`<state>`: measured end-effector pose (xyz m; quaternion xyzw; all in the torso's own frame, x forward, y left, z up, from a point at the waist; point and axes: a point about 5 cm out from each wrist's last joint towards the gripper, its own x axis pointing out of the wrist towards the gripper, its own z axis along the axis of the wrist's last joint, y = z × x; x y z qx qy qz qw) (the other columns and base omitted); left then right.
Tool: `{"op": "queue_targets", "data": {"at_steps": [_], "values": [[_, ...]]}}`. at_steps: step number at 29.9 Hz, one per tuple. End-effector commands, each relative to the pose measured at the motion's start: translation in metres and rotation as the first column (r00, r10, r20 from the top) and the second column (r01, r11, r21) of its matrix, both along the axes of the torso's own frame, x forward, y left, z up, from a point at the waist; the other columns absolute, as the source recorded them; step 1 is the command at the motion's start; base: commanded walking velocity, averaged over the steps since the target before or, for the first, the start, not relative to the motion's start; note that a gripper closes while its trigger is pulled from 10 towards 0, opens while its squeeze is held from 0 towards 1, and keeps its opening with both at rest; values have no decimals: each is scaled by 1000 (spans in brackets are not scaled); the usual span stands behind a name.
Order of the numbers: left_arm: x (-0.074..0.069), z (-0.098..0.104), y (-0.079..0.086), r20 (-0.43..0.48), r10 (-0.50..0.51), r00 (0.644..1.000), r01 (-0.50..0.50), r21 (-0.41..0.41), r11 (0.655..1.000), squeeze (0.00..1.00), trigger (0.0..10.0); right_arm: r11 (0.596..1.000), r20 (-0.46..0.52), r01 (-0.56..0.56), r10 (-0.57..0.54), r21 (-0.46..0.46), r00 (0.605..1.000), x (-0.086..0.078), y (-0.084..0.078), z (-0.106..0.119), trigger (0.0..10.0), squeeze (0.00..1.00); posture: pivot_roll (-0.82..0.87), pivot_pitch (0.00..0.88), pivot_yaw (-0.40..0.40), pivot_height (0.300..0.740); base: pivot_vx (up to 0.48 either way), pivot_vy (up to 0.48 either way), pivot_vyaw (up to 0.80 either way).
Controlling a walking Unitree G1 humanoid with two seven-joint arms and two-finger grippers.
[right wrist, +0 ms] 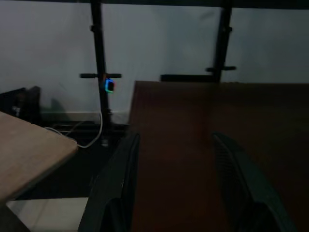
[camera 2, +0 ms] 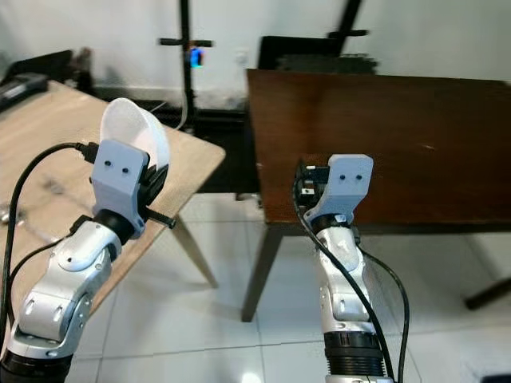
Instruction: Setting the table
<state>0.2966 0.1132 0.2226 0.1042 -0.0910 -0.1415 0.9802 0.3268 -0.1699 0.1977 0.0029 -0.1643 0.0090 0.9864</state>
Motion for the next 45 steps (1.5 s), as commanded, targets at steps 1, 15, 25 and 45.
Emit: {"op": "queue_targets", "data": {"at_steps": [1,15,25,45], "values": [[1,-4,0,-15,1,1000,-1,-2,1000,0,10000,1000,-18,7,-7,3,1000,-1,-2,-5,10000,0,45,72,54,740,0,0,-800],[3,-7,2,-14,53,999,-52,24,998,0,10000,1000,-11,3,-3,-12,1000,0,-1,-3,10000,0,44,68,53,740,0,0,-171],[5,-7,1,-13,58,998,-58,16,998,0,10000,1000,-15,6,-6,-12,1000,-1,-2,-5,10000,0,41,75,54,740,0,-393,0],[5,-7,2,-16,65,998,-64,15,998,0,10000,1000,-19,11,-11,-11,1000,-1,-3,-6,10000,0,40,77,55,740,0,-234,0]]}}
